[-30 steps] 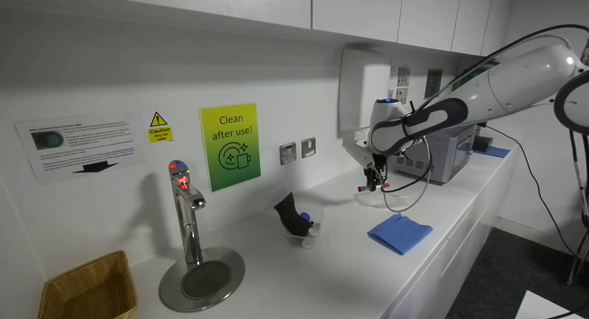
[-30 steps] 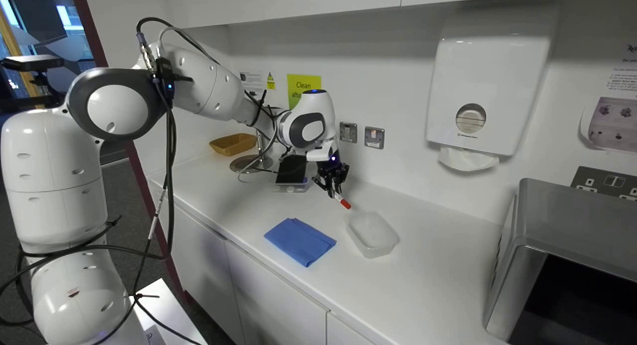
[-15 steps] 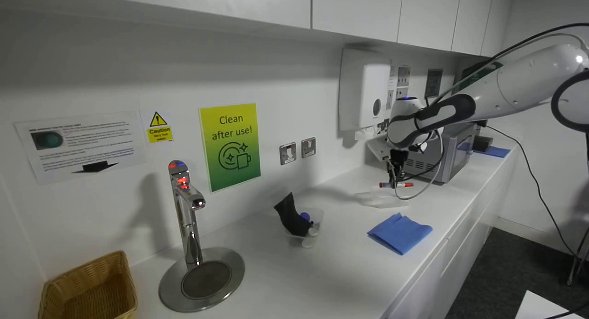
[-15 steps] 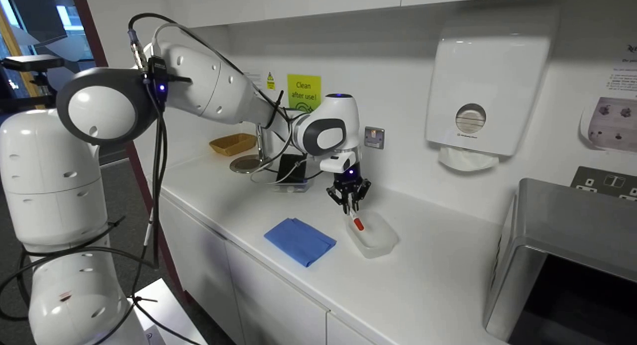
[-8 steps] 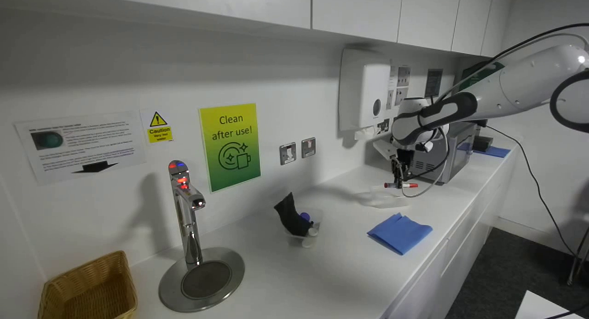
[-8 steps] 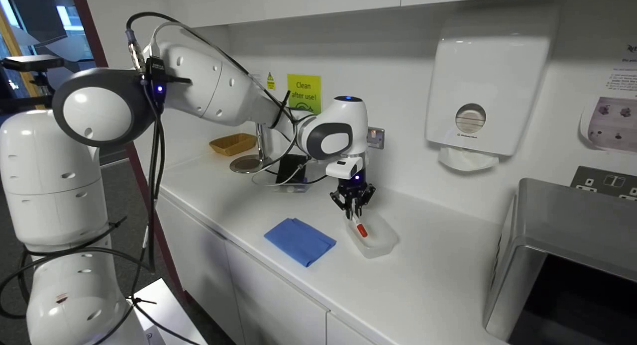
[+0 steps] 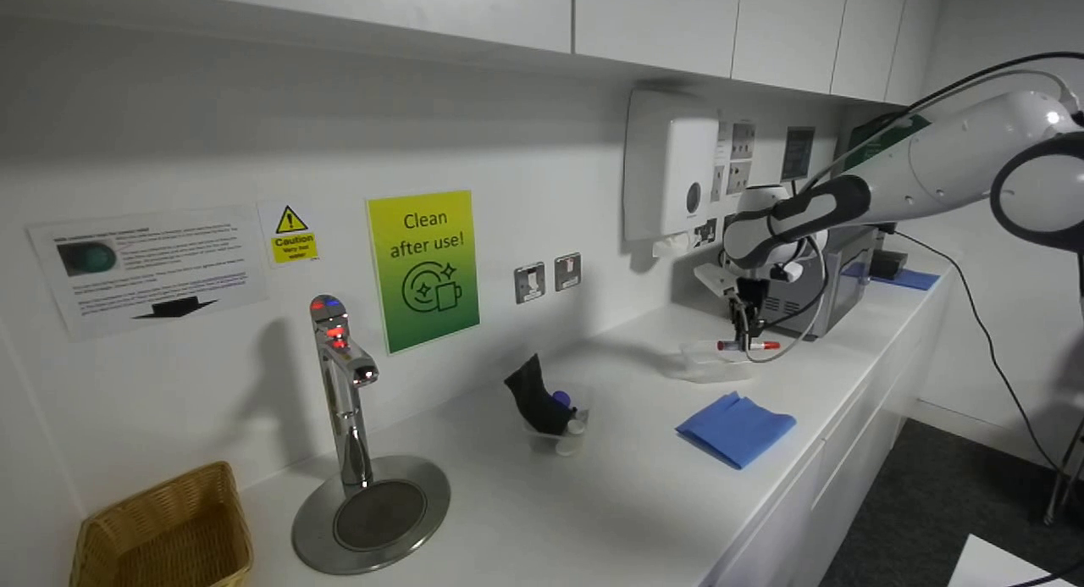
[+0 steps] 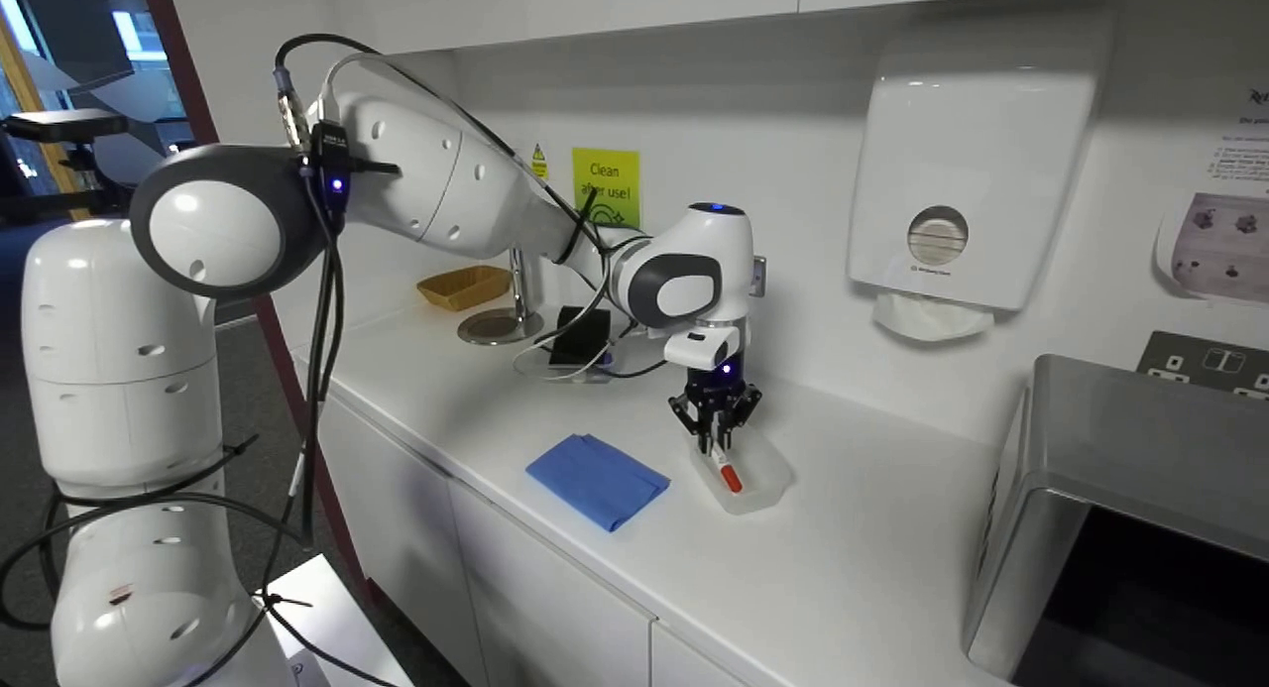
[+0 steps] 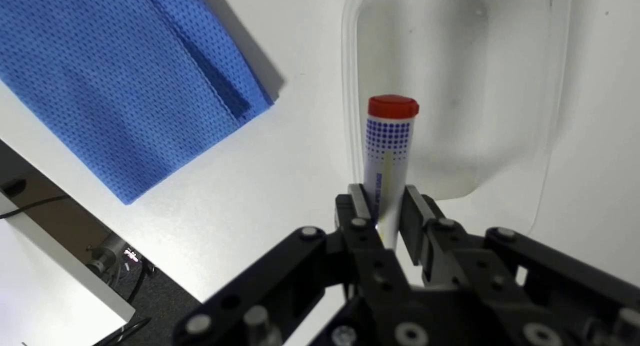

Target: Pick up the orange marker and put it inside the clear lunchbox on the right

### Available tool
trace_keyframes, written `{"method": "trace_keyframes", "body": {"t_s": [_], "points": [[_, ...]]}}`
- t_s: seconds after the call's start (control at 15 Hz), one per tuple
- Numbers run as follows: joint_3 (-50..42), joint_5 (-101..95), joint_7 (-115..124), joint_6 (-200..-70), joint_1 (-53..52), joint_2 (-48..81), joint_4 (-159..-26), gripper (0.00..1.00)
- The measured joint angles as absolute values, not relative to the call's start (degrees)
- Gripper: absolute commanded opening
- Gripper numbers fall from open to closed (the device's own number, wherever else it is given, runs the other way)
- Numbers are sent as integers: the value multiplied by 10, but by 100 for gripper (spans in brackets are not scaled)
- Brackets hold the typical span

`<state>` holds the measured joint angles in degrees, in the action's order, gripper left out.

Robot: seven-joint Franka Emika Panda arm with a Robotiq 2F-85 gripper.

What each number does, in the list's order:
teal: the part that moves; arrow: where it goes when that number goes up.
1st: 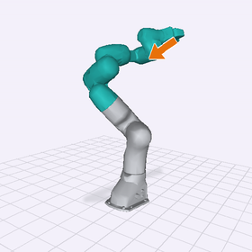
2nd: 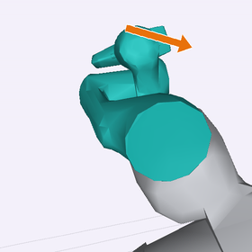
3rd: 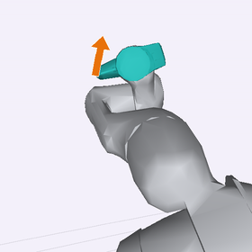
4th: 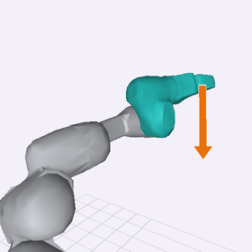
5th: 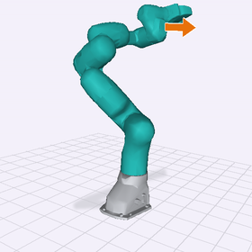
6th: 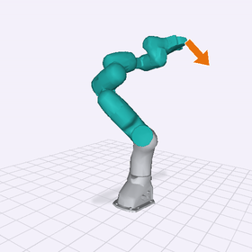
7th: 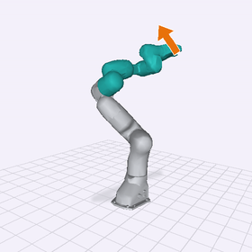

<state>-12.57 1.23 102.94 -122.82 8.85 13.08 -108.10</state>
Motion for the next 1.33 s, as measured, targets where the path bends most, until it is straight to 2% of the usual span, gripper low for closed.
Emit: {"method": "trace_keyframes", "body": {"t_s": [1.33], "points": [[-128, 11, 1015, -1169, 87, 220, -959, 5]]}}
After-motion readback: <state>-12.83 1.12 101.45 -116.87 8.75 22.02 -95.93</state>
